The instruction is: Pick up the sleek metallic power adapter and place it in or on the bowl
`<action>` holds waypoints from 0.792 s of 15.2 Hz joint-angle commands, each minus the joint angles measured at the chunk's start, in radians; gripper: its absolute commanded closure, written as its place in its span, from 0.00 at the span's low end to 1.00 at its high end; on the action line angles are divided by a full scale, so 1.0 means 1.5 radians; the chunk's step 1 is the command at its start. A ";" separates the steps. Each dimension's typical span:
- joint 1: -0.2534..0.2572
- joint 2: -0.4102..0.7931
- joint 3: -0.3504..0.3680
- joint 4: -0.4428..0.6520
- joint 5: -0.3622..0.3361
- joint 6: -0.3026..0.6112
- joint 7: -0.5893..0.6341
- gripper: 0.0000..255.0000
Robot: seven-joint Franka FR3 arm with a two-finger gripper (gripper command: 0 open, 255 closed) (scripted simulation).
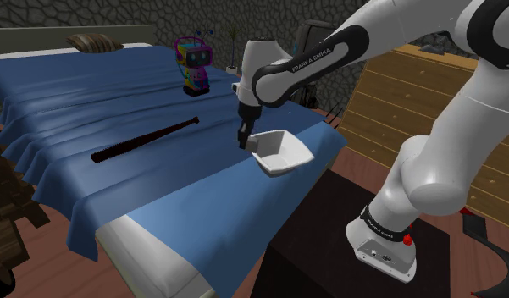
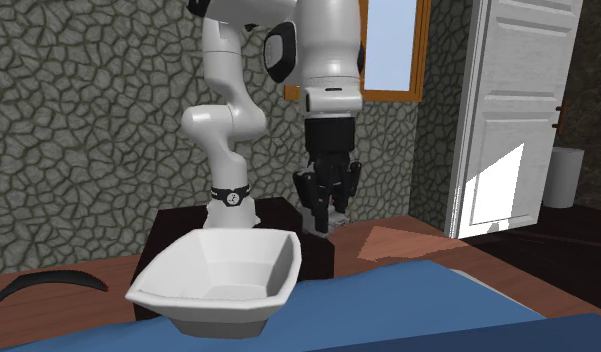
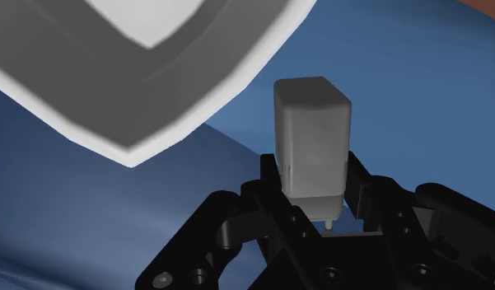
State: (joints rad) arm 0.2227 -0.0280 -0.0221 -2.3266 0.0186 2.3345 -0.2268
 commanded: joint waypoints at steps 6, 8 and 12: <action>-0.015 -0.050 -0.016 -0.011 -0.003 -0.040 -0.028 1.00; -0.029 -0.075 -0.033 -0.039 -0.006 -0.037 -0.057 1.00; -0.059 -0.120 -0.070 -0.086 -0.018 -0.035 -0.116 1.00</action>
State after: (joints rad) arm 0.1453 -0.1917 -0.1137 -2.4371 -0.0029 2.2792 -0.3781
